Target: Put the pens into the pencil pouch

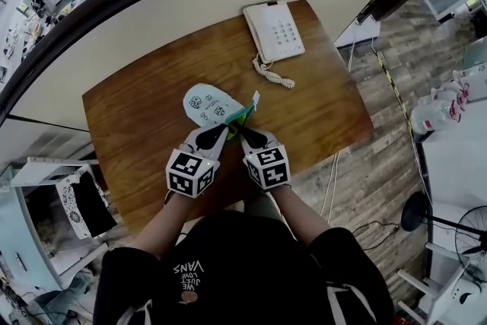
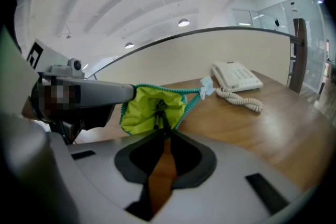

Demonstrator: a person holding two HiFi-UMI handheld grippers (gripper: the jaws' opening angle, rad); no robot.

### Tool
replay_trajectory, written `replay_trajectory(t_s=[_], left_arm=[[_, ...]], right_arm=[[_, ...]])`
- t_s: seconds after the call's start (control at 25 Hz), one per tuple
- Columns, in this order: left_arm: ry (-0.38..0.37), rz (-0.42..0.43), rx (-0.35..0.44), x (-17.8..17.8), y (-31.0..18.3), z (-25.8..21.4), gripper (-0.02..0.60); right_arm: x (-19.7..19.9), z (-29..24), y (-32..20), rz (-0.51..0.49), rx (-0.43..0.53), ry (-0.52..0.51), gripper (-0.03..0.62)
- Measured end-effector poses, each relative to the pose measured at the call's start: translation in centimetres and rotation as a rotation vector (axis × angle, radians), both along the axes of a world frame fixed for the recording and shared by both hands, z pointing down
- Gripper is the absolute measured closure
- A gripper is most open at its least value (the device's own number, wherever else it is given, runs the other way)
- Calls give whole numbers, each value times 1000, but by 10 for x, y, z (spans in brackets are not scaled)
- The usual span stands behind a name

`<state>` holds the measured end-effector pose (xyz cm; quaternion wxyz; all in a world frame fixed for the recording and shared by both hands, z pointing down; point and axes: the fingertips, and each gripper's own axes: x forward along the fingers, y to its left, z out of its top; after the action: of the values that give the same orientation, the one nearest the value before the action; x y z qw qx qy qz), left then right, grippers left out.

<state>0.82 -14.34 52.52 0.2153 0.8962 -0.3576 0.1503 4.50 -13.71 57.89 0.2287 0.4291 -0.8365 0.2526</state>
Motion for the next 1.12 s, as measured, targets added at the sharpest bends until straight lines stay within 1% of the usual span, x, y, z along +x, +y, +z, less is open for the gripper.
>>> replay_trajectory(t_s=[0.28,0.52,0.92,1.12], left_arm=[[-10,6,0,0,0,5,560],[-21,22,-4,2,-2,11,560],[-43,48,-29,3,-3,29,558],[-58,74,-32,5,0,38,558]], right_arm=[[8,-2,4,30,1,-2,545],[25,-10,13,91,12,2,545],[46,-10,49,200,-11,11,545],[51,-10,64,237,-15,19,545]])
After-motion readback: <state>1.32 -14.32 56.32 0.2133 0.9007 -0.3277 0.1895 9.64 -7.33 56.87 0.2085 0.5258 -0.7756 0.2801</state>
